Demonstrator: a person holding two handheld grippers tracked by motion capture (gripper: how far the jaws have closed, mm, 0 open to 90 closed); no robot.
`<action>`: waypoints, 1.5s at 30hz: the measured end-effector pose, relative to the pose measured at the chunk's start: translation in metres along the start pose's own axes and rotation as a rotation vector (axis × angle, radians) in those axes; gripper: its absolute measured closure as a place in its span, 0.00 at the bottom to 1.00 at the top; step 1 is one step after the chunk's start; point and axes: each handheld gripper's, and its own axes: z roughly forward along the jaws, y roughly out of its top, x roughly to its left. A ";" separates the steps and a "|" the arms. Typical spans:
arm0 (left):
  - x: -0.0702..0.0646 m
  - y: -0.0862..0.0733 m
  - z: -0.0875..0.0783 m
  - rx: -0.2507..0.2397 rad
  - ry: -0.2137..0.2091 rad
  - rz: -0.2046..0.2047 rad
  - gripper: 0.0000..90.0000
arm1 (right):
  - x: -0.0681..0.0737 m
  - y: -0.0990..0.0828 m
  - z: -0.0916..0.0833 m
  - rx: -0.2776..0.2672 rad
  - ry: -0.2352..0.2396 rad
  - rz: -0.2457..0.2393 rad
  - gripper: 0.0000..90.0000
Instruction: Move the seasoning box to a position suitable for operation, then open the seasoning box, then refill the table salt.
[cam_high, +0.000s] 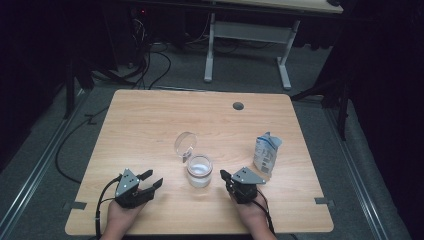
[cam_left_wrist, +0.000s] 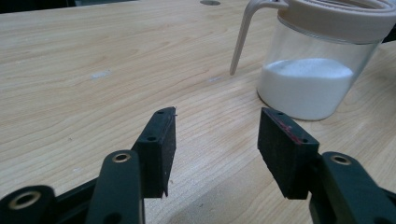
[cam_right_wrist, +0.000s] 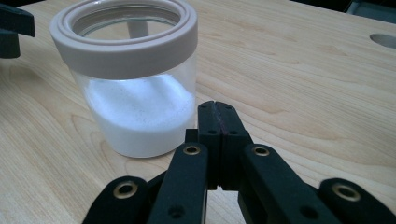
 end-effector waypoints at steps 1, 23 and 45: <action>0.000 0.000 0.000 0.001 0.002 -0.001 0.55 | 0.001 0.001 0.001 0.001 -0.002 0.001 1.00; -0.020 0.056 0.026 -0.008 -0.004 -0.122 0.99 | 0.003 -0.002 -0.002 -0.004 0.027 -0.024 1.00; -0.025 0.080 0.038 -0.056 -0.015 -0.125 1.00 | 0.022 -0.003 0.007 0.005 0.067 -0.073 1.00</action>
